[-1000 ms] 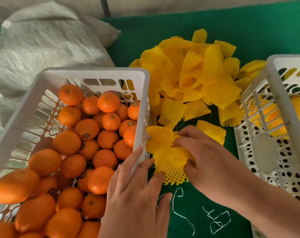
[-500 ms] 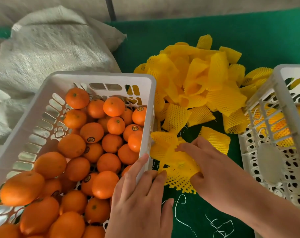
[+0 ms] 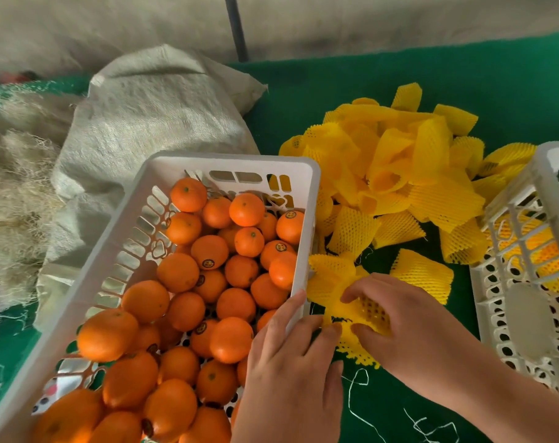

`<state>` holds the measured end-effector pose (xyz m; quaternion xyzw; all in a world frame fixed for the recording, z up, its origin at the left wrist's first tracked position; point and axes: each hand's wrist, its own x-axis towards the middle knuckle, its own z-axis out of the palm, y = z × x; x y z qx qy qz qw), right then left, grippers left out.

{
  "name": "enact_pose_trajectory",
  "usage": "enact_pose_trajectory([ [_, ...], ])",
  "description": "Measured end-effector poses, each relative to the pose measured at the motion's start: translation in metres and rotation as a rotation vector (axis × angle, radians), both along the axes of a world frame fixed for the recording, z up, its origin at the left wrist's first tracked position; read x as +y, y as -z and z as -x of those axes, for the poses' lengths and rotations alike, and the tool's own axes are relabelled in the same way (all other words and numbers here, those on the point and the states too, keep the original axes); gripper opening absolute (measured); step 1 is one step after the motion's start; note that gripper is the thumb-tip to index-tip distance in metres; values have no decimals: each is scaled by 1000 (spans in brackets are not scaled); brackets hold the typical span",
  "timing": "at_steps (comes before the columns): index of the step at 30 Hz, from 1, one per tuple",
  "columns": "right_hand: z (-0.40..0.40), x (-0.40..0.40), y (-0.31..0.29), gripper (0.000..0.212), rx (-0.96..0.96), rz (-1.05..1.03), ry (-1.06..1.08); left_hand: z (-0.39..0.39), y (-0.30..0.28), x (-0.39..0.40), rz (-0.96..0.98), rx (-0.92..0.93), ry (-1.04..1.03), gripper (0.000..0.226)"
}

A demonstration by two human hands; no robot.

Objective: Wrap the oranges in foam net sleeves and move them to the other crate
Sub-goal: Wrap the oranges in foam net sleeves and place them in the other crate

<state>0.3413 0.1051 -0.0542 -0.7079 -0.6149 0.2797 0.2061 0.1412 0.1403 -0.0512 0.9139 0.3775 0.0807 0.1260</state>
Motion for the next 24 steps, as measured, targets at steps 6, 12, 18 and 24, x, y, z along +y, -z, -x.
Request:
enact_pose_trajectory([
  [6,9,-2,1,53,-11,77,-21,-2,-5,-2,-6,-26,-57,44],
  [12,7,-6,-5,73,-63,60,-35,-1,0,-6,-50,-76,-101,40],
  [18,5,-8,-3,82,-98,59,-59,2,7,-5,66,-140,-114,39],
  [24,6,-12,1,82,-125,64,-91,6,8,-8,97,-237,-113,31],
])
